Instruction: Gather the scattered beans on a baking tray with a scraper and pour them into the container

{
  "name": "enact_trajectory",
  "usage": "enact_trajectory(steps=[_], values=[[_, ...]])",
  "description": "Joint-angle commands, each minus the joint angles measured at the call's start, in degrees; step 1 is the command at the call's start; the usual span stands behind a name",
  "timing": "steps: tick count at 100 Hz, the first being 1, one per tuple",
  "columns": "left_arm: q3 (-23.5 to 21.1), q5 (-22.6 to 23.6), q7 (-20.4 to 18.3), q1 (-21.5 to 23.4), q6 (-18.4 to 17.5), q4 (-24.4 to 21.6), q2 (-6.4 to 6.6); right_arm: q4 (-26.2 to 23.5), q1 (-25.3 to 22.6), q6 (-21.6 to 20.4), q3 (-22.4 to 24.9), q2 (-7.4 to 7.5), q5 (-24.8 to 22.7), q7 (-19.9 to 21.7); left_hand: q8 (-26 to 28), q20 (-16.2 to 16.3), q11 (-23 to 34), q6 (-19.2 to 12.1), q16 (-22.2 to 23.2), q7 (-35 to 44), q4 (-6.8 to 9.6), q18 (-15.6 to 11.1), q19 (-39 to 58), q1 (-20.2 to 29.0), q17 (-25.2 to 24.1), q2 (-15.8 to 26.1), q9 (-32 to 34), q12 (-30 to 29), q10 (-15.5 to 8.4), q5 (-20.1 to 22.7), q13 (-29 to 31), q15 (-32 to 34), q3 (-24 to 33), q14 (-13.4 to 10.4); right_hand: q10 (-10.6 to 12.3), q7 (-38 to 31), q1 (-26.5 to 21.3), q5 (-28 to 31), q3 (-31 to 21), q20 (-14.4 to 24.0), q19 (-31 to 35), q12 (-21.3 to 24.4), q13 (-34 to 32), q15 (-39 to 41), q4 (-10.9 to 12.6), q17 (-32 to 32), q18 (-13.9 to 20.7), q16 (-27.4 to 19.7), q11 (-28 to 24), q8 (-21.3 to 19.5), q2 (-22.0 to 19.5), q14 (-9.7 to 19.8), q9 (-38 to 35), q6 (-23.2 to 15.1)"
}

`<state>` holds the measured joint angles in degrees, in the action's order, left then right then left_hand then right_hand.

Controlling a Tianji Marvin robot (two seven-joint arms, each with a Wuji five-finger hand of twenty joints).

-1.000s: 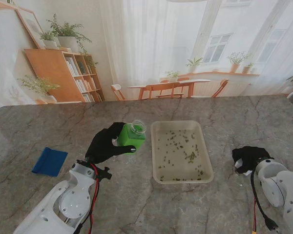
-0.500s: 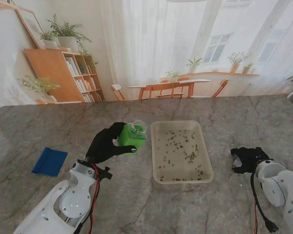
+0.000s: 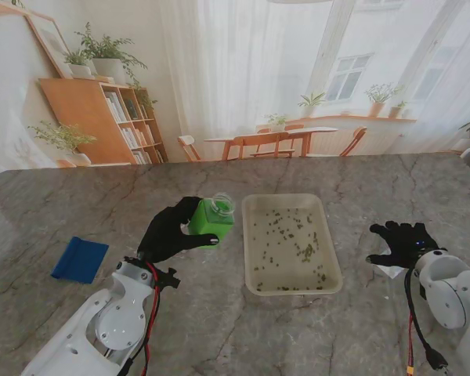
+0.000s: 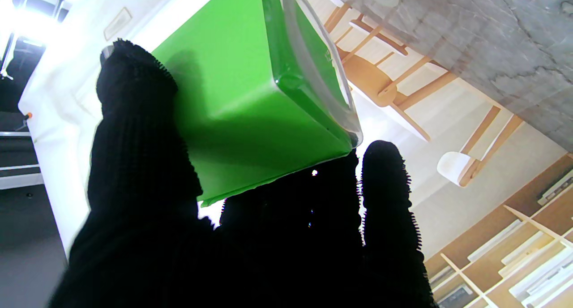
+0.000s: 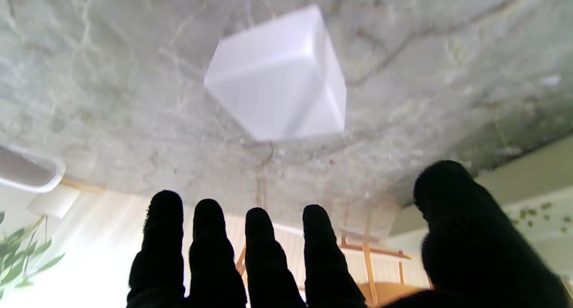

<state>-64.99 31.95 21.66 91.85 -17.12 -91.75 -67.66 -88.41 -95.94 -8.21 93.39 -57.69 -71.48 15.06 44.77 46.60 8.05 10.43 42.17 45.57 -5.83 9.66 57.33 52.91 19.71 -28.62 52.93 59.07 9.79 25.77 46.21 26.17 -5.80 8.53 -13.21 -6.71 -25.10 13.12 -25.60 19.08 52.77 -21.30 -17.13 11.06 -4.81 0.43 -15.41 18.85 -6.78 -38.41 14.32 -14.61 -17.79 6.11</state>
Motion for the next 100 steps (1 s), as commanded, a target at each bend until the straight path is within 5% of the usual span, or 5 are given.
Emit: enact_trajectory(steps=[1,41,70,100], values=[[0.2,-0.3,-0.2,-0.1,0.4,0.2,-0.06,-2.8,-0.1,0.5,0.8,-0.10,0.9,-0.5,3.9,1.6,8.1,-12.7,0.6,8.7,3.72,0.9,-0.1,18.3,-0.8,9.4,5.3,3.2,-10.8,3.9,-0.4,1.0,10.3,-2.1,-1.2,1.3,-0.5,-2.3,1.9,-1.3,-1.3,0.7,1.5,-1.1,1.7,-1.8,-0.6,-0.8,1.7,0.9,-2.0,-1.3,1.7,1.1],[3.5,-6.2,-4.3,-4.6,-0.5,5.9,-0.36,-13.2,-3.9,-1.1,-0.8,-2.37,3.7,-16.3,5.1,1.9,7.1,-12.6,-0.3,7.9,3.17,2.0,-0.1,19.7,-2.2,12.1,3.8,2.8,-11.4,2.3,-1.6,-0.3,7.5,-2.6,-1.0,0.4,-1.6,-0.7,4.3,-1.3,-1.5,-0.3,-0.2,-0.6,2.0,-0.8,-0.2,-0.3,0.3,0.3,-4.2,-0.5,-0.8,0.9],[5.9,-12.0,-9.8,-7.4,-4.8,13.3,-0.15,-14.7,-5.8,4.8,-9.1,-4.25,6.8,-29.2,8.9,1.4,6.4,-11.8,-1.2,7.0,2.52,1.8,-0.5,21.1,-4.3,15.7,0.0,3.3,-11.4,-1.3,-5.1,-2.0,5.5,-3.2,-0.3,-0.5,-2.1,0.9,5.2,-1.0,-1.2,-1.2,-2.1,0.1,2.1,0.6,-0.2,0.2,-0.6,-0.2,-4.5,0.1,-3.6,0.0],[6.7,-12.0,-10.5,-8.7,-6.6,18.6,-0.06,-14.2,-6.1,10.6,-14.5,-5.42,8.7,-36.3,10.9,0.1,5.6,-11.3,-2.6,8.0,1.76,2.6,-1.0,21.1,-6.1,17.1,-2.8,2.3,-10.8,-3.5,-7.6,-3.0,5.3,-3.0,0.5,-1.4,-2.3,2.5,5.6,-0.6,-0.9,-1.9,-3.8,0.6,2.2,2.0,-0.2,0.5,-1.0,-0.4,-4.4,0.7,-5.9,-1.0]])
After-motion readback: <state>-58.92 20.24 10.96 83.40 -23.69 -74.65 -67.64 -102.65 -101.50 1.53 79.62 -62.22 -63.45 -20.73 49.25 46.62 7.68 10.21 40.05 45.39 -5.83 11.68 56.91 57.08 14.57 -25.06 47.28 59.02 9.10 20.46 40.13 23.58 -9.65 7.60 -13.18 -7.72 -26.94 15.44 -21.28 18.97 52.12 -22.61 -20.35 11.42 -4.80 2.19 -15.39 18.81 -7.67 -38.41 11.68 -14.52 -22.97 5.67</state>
